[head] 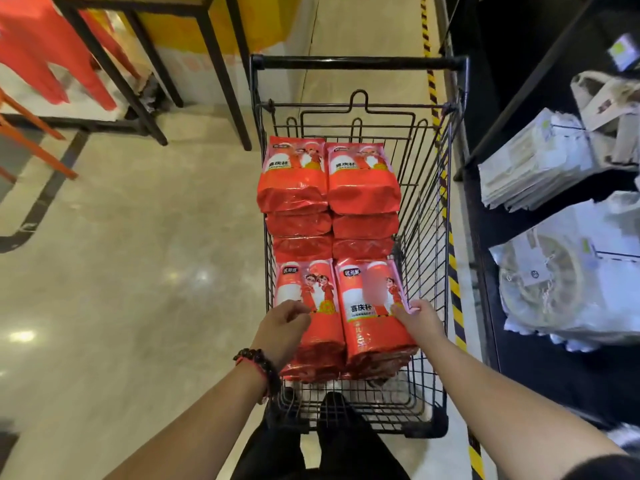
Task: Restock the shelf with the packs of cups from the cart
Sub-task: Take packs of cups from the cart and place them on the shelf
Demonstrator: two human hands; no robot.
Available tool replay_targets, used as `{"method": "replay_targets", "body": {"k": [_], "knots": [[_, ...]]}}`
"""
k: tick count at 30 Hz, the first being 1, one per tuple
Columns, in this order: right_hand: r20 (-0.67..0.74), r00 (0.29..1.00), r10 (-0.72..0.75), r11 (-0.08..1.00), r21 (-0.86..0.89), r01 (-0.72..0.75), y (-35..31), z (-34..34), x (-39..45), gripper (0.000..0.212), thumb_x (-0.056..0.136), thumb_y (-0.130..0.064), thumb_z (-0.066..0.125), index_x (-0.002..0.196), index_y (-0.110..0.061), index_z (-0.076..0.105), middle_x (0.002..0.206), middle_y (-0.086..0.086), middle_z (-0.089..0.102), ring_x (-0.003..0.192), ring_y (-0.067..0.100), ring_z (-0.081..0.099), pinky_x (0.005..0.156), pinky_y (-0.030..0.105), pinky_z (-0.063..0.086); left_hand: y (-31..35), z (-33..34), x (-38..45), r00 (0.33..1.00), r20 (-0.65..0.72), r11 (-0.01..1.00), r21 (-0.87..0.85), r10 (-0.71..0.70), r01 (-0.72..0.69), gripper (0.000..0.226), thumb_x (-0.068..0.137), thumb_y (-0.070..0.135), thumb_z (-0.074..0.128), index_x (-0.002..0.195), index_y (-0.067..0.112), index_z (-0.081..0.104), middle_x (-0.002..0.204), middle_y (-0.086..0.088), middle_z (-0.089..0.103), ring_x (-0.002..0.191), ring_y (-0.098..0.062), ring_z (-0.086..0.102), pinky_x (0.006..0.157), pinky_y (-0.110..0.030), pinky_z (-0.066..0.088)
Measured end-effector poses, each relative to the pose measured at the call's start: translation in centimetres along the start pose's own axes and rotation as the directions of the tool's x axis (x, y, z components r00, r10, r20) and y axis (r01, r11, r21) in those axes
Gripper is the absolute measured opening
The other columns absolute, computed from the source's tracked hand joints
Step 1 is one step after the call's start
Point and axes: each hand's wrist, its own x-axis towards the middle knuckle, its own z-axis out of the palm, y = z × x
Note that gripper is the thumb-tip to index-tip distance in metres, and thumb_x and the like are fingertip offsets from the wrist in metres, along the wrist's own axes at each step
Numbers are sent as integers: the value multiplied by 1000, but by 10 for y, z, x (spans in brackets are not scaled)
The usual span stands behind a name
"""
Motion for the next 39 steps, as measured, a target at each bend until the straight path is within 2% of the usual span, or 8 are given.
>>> {"method": "replay_targets", "body": {"k": [7, 15, 20, 23, 29, 34, 36, 39], "knots": [[331, 931, 152, 933, 263, -246, 7, 8, 16, 54, 82, -33, 82, 126, -9, 63, 108, 15, 75, 93, 31, 74, 79, 38, 59, -21, -7, 5, 982, 50, 964, -187, -185, 191, 15, 90, 6, 58, 82, 13, 68, 76, -7, 63, 72, -25, 57, 69, -39, 47], [184, 970, 162, 890, 397, -224, 19, -11, -21, 66, 71, -30, 90, 123, -9, 54, 100, 13, 76, 80, 29, 77, 64, 38, 61, -22, 1, 17, 965, 116, 934, -250, -234, 256, 13, 87, 8, 67, 98, 16, 64, 91, -7, 64, 76, -21, 61, 69, -34, 51], [99, 974, 202, 818, 530, -224, 27, -12, -66, 57, 80, -38, 81, 121, -23, 44, 102, 2, 71, 89, 22, 73, 74, 37, 58, -7, 11, 17, 952, 229, 931, -254, -206, 262, 69, 70, 35, 78, 132, 20, 51, 123, -8, 60, 105, -21, 61, 92, -43, 53], [150, 982, 111, 788, 589, -179, 10, 3, -88, 64, 76, -36, 85, 126, -16, 52, 108, 9, 75, 95, 30, 74, 85, 47, 60, -2, 15, 15, 931, 320, 935, -244, -174, 259, 88, 75, 40, 82, 148, 19, 36, 141, -9, 50, 124, -30, 54, 108, -52, 43], [289, 945, -155, 872, 489, -6, -46, 49, -121, 93, 56, -55, 89, 134, -36, 42, 122, -3, 68, 101, 17, 74, 89, 47, 60, -5, -14, 10, 912, 411, 849, -489, 21, 201, 88, 53, 33, 94, 128, 8, 55, 121, -24, 68, 104, -40, 68, 85, -48, 58], [481, 852, -208, 957, 280, 75, -73, 65, -102, 46, 80, -69, 66, 118, -44, 61, 100, -32, 67, 97, -7, 66, 83, 17, 48, -35, -60, 3, 976, 213, 743, -659, 37, 116, 58, 72, 9, 74, 127, 2, 57, 117, -25, 69, 97, -38, 71, 75, -42, 59], [364, 912, -191, 963, 249, 103, -79, 78, -79, 13, 95, -46, 63, 94, -35, 69, 93, -25, 67, 89, -2, 66, 73, 16, 46, -49, -77, -2, 992, 122, 722, -685, -18, 97, 63, 71, 10, 73, 131, 3, 54, 121, -26, 67, 103, -44, 67, 82, -50, 58], [149, 983, -105, 989, 120, 88, -80, 98, -40, 8, 93, -24, 69, 86, -23, 66, 91, 0, 66, 89, 22, 61, 74, 28, 42, -69, -100, -12, 997, 13, 712, -700, -70, 59, 65, 71, 13, 75, 132, 8, 55, 120, -25, 67, 107, -49, 64, 88, -60, 54]]}}
